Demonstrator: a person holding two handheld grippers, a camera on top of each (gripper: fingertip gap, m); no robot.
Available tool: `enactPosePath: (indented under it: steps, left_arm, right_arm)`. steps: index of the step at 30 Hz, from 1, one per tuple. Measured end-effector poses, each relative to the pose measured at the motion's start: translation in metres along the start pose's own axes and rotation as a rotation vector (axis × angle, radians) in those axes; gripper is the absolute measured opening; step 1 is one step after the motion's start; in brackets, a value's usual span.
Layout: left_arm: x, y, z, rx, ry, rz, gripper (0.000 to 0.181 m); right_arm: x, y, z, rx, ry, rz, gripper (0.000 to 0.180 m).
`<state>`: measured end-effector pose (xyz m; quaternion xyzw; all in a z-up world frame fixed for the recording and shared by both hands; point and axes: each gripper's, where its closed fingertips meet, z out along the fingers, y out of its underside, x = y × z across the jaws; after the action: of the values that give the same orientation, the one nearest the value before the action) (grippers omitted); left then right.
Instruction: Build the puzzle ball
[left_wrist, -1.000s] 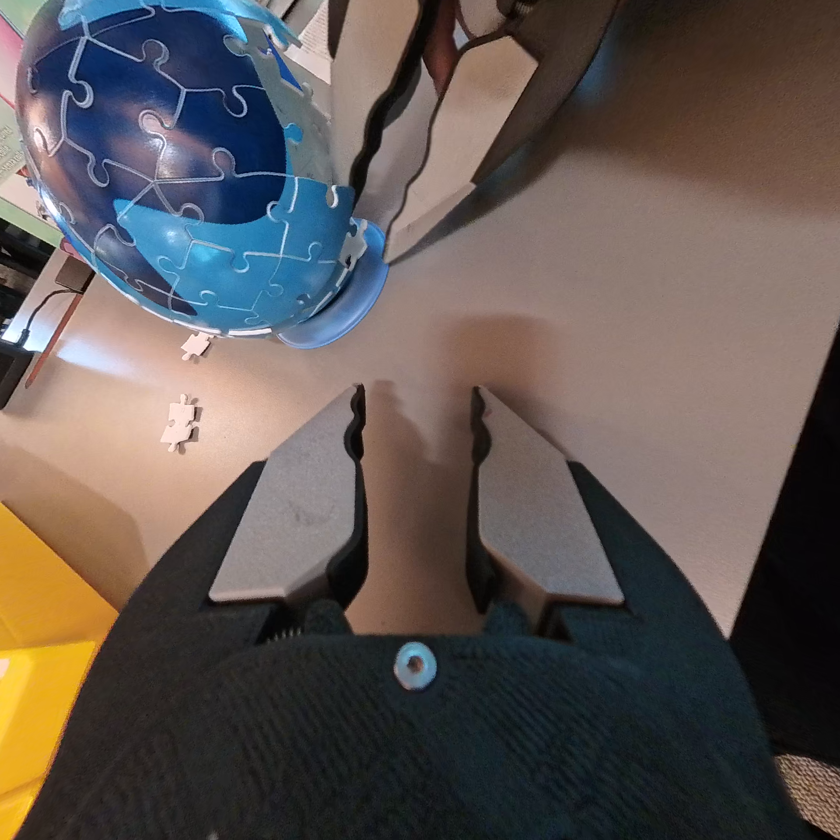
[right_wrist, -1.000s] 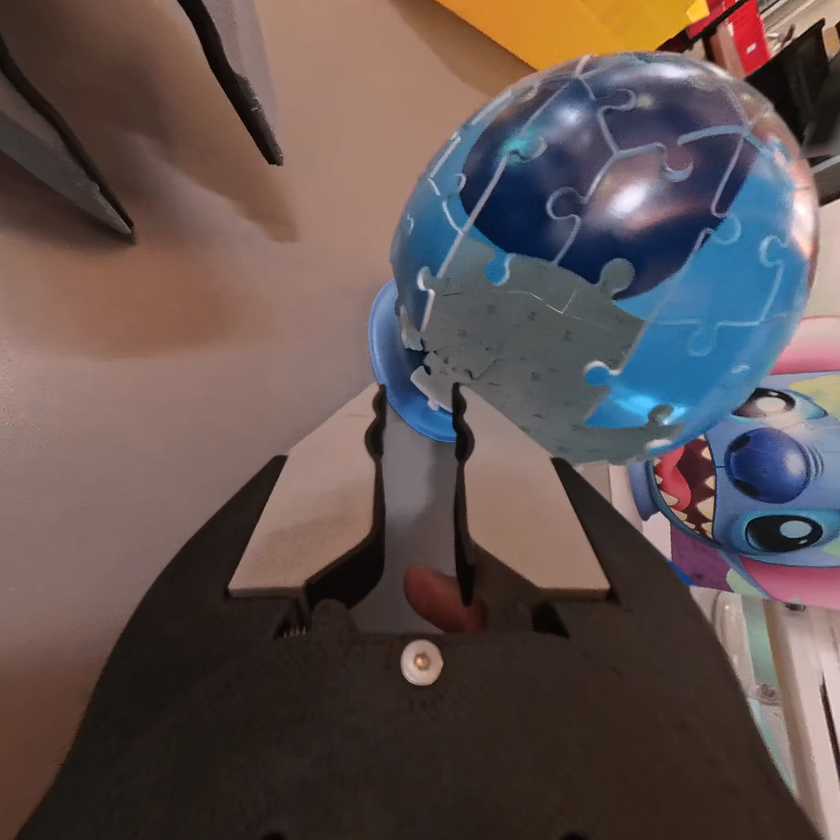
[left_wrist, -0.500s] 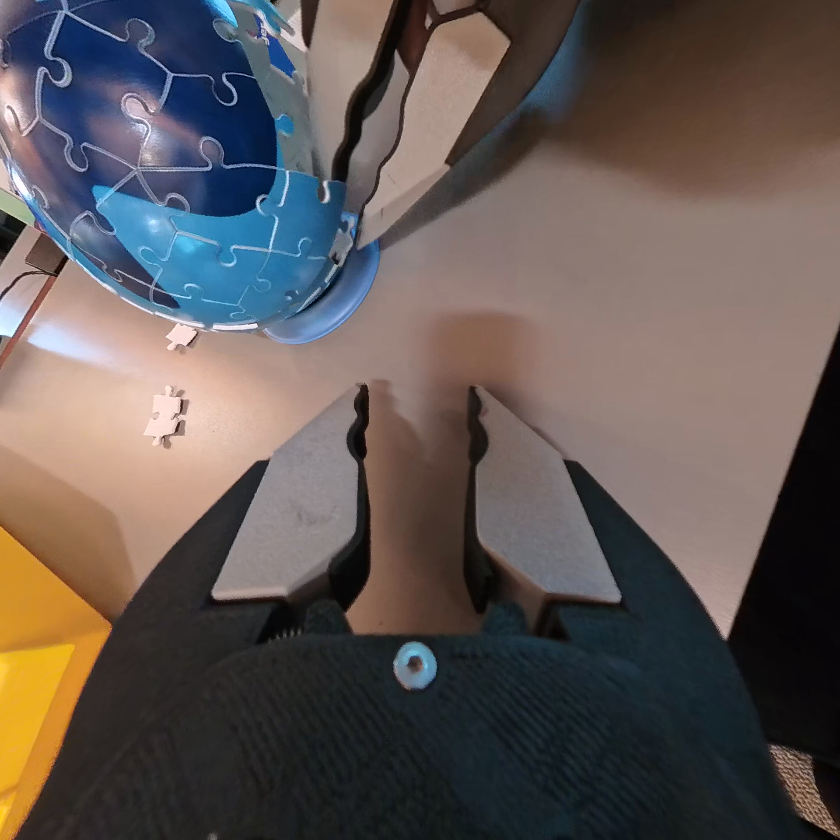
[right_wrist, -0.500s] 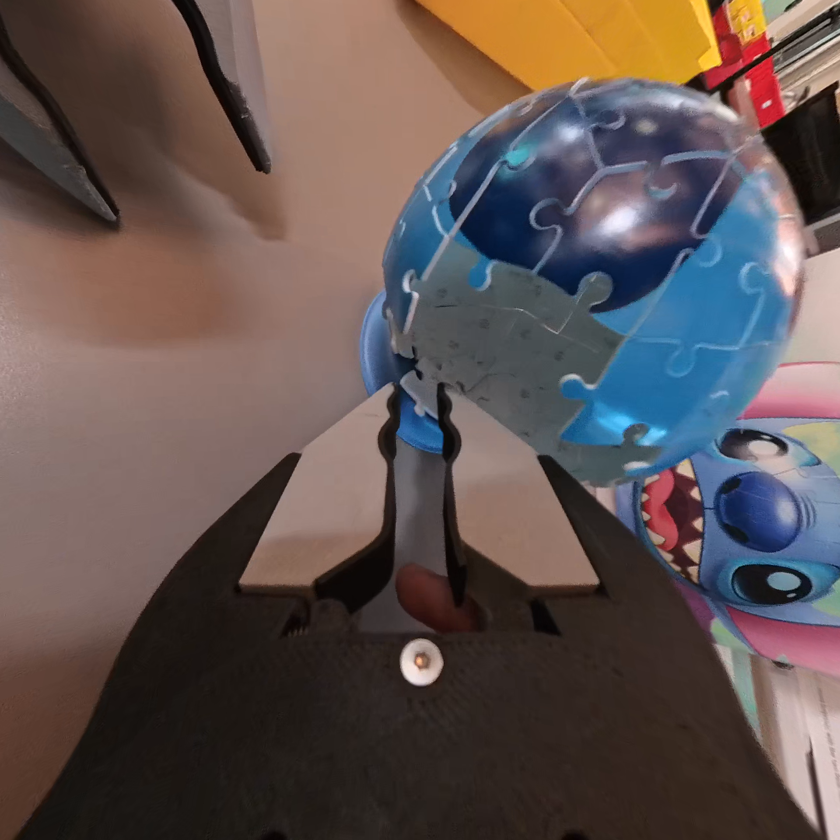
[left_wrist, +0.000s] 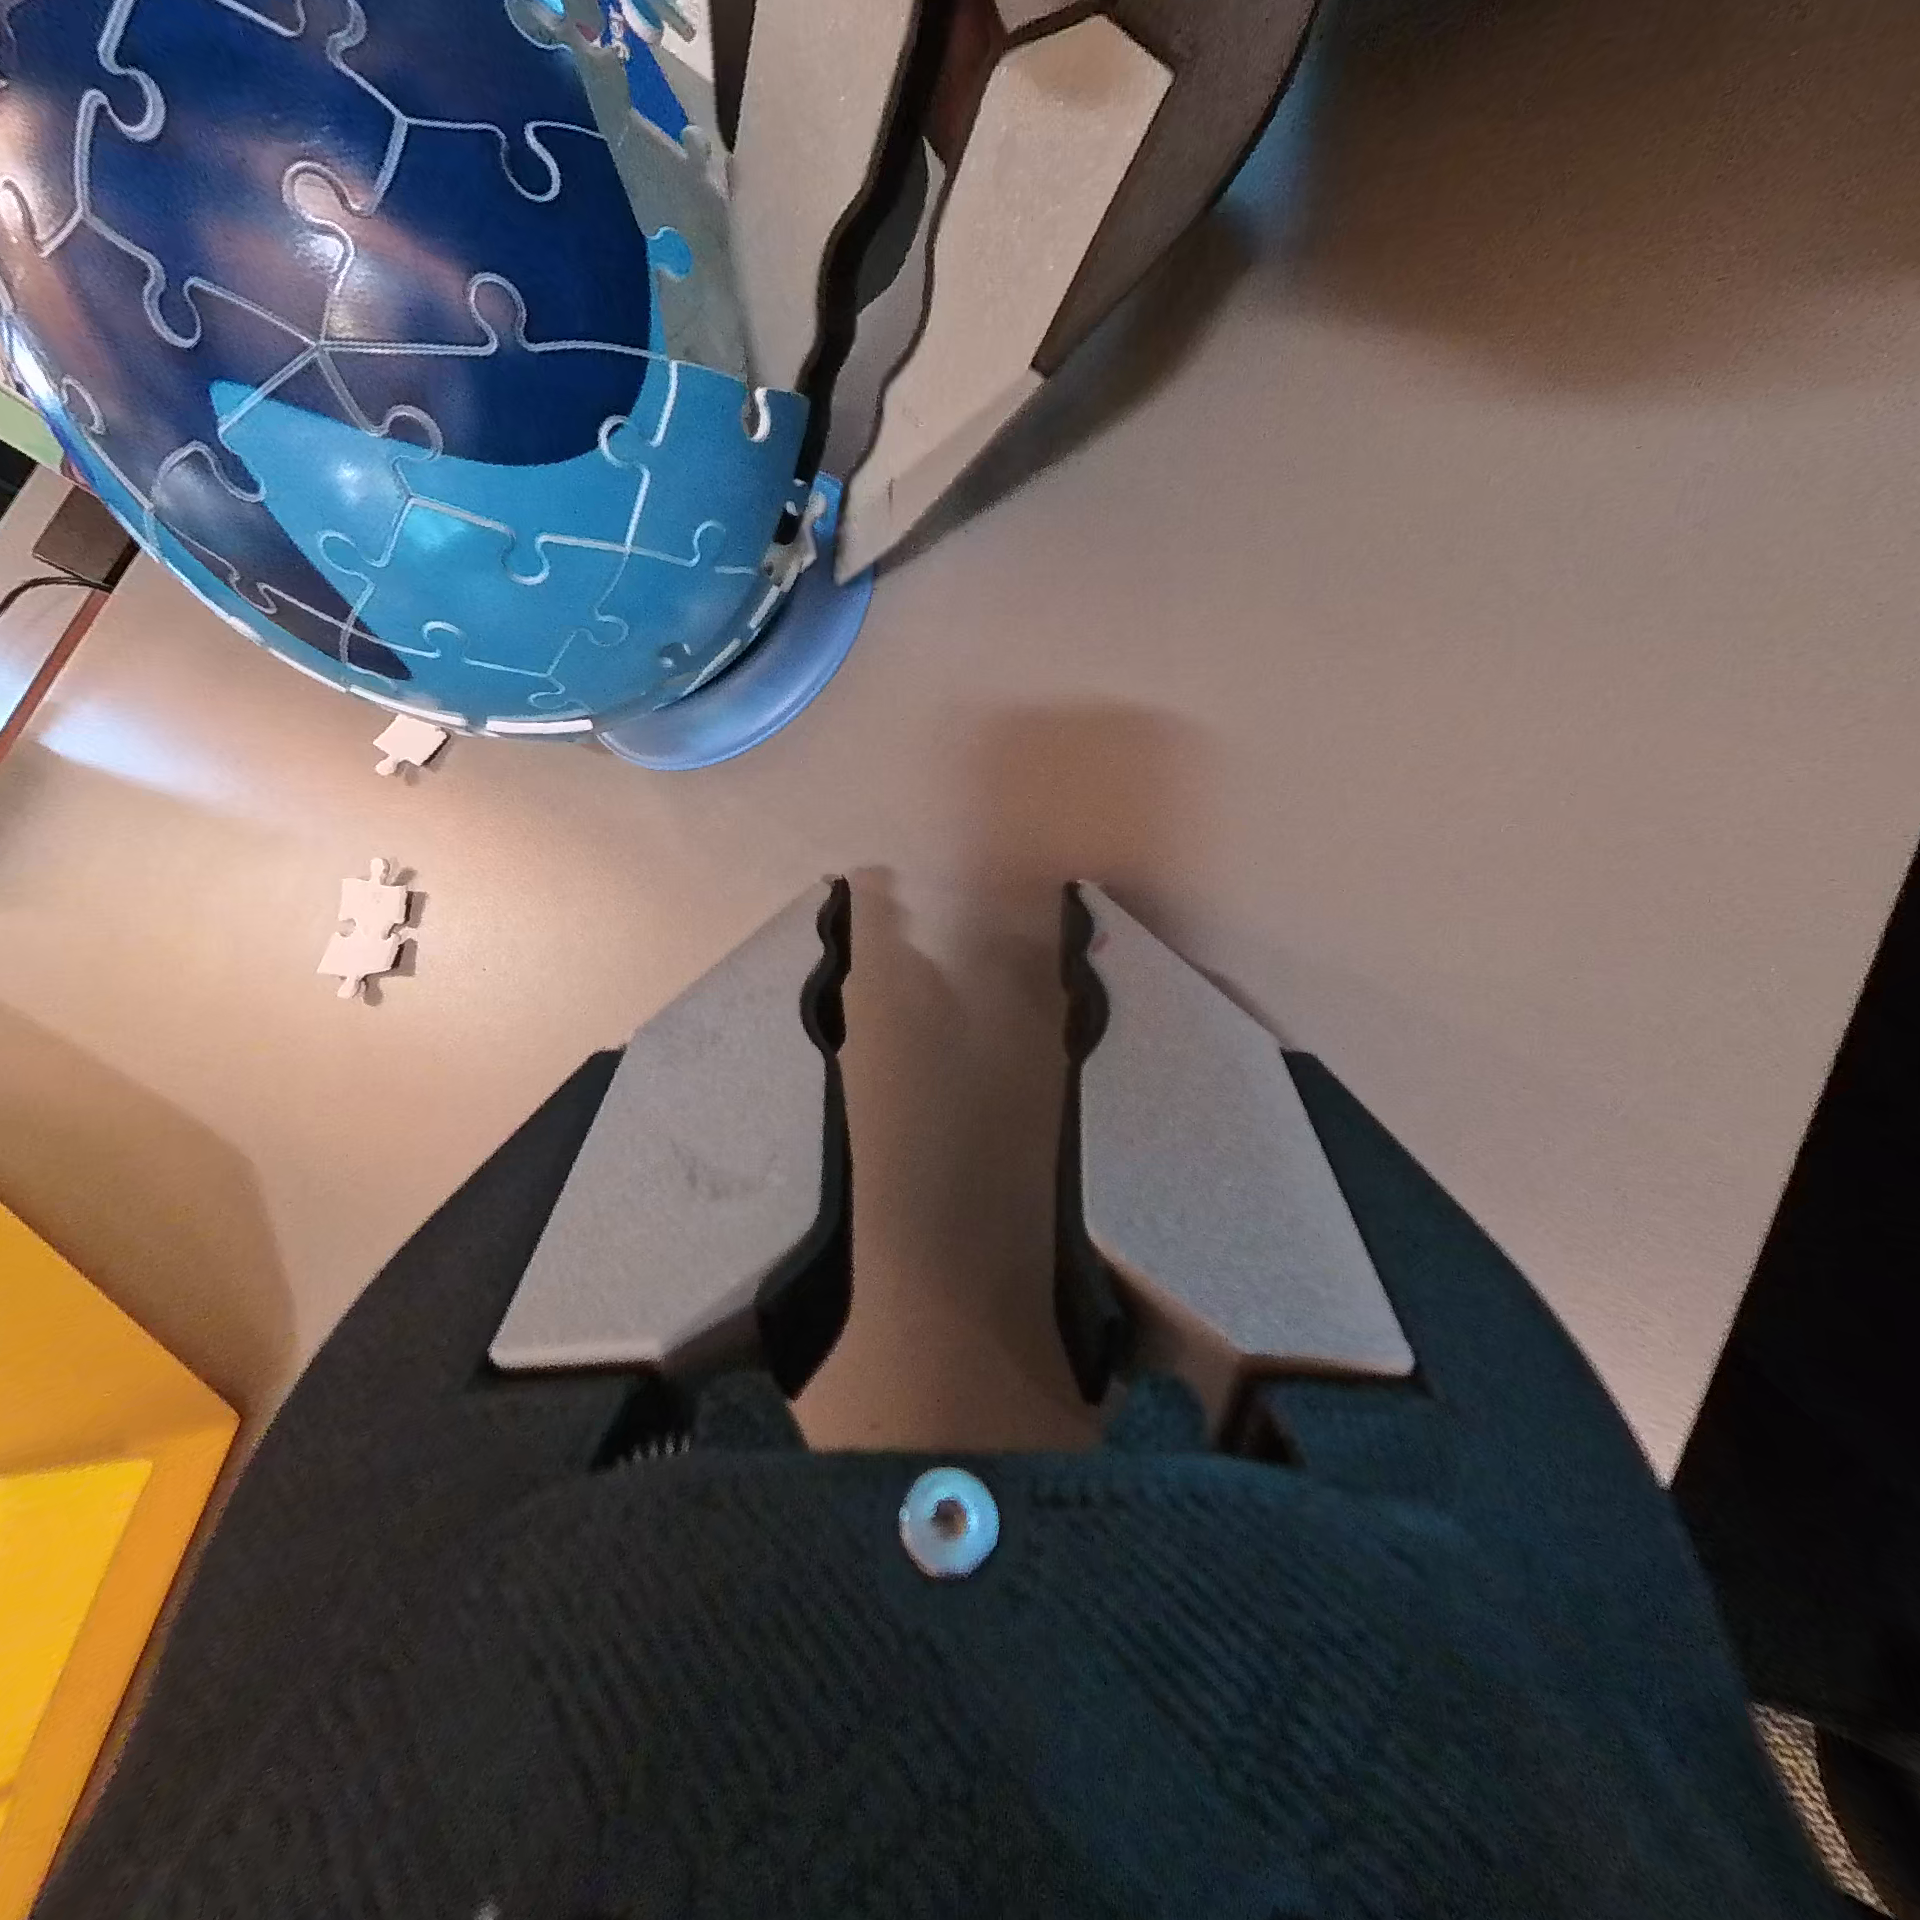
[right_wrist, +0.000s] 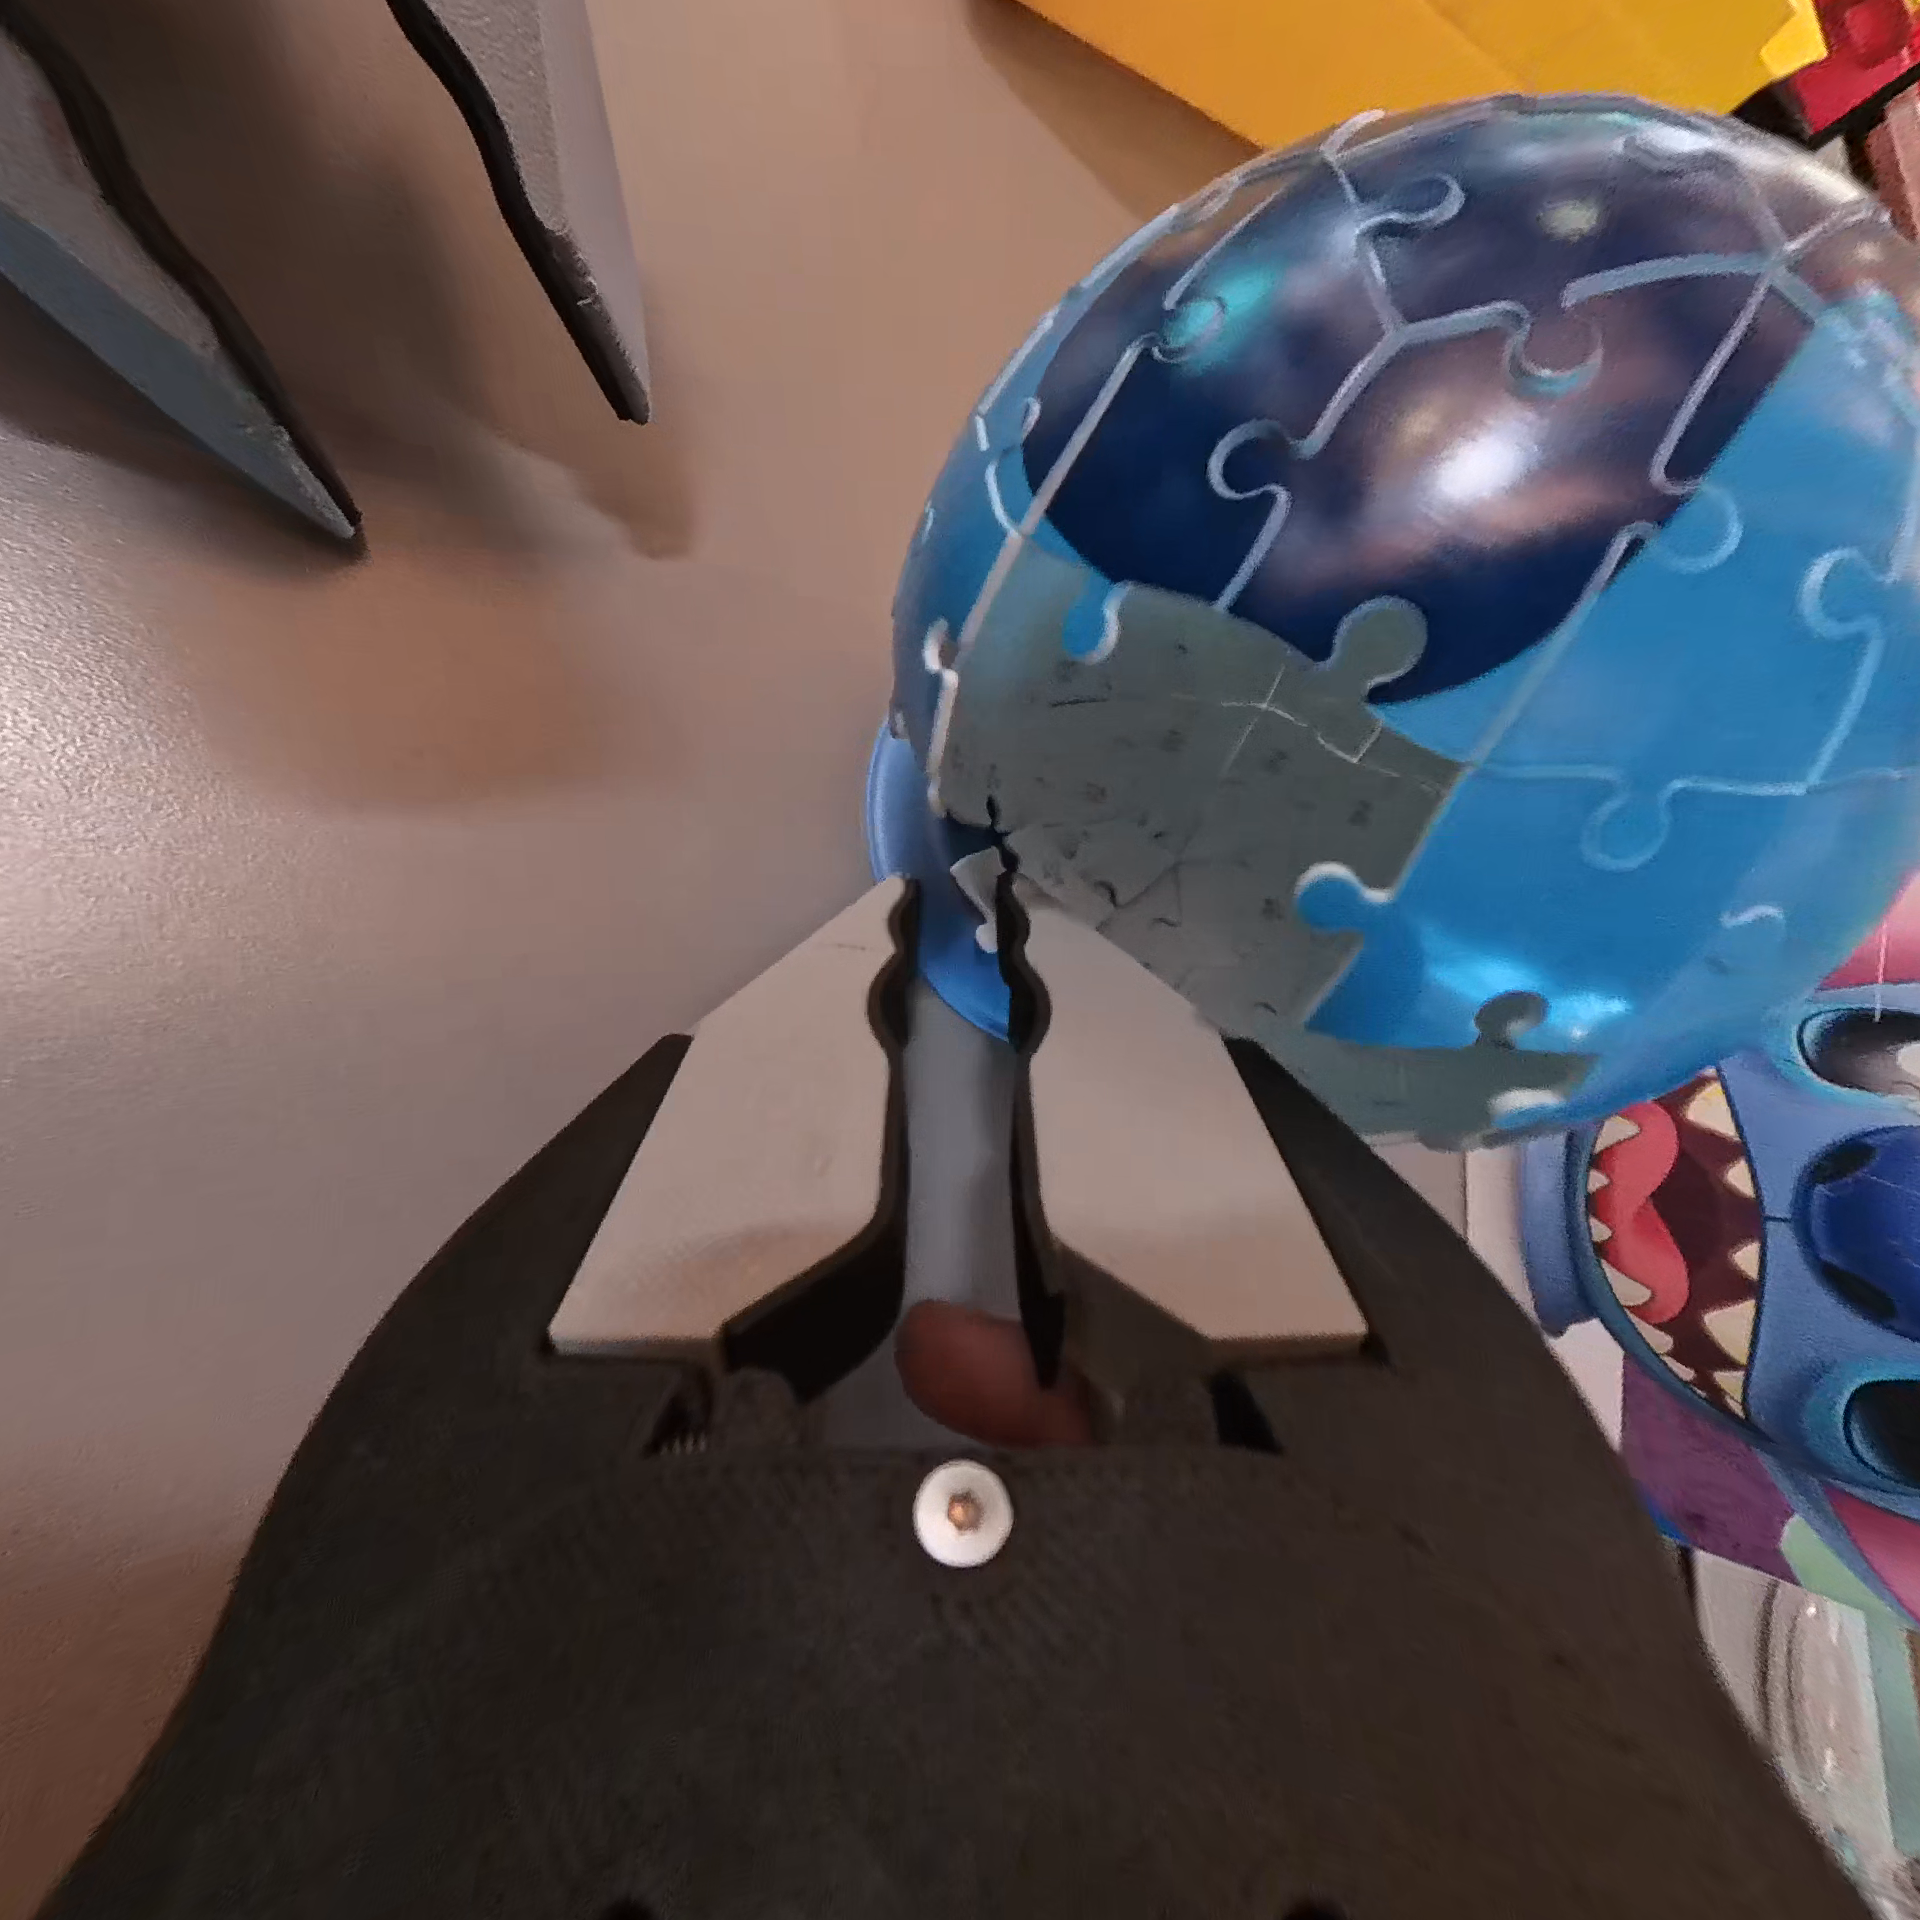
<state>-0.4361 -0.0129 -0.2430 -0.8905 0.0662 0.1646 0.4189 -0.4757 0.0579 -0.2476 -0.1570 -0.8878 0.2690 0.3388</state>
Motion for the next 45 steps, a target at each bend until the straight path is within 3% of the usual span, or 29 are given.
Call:
enactPosePath:
  steps: [3, 8, 15, 21, 32, 37, 45]
  left_arm:
    - [-0.001, 0.000, 0.001, -0.001, 0.000, -0.003, 0.038]
    - [0.000, 0.000, 0.000, -0.002, -0.002, -0.003, 0.038]
    - [-0.001, 0.001, 0.000, -0.003, -0.001, -0.007, 0.038]
    - [-0.005, 0.001, 0.002, -0.008, -0.010, -0.016, 0.038]
    - [-0.013, 0.004, 0.003, -0.033, -0.063, -0.049, 0.036]
    - [-0.014, 0.005, 0.004, -0.037, -0.057, -0.059, 0.034]
    - [-0.013, 0.005, 0.004, -0.037, -0.060, -0.053, 0.033]
  right_arm:
    - [0.005, -0.002, -0.005, 0.017, 0.050, -0.050, 0.001]
    - [0.009, -0.001, -0.007, 0.028, 0.091, -0.080, 0.000]
    - [0.003, -0.014, -0.017, 0.177, 0.119, -0.210, 0.000]
    - [-0.009, -0.013, -0.019, 0.270, 0.083, -0.394, 0.000]
    - [-0.009, -0.020, -0.024, 0.352, -0.002, -0.477, 0.000]
    - [-0.012, -0.015, -0.018, 0.310, 0.028, -0.587, 0.000]
    - [-0.011, -0.016, -0.019, 0.306, -0.035, -0.600, 0.000]
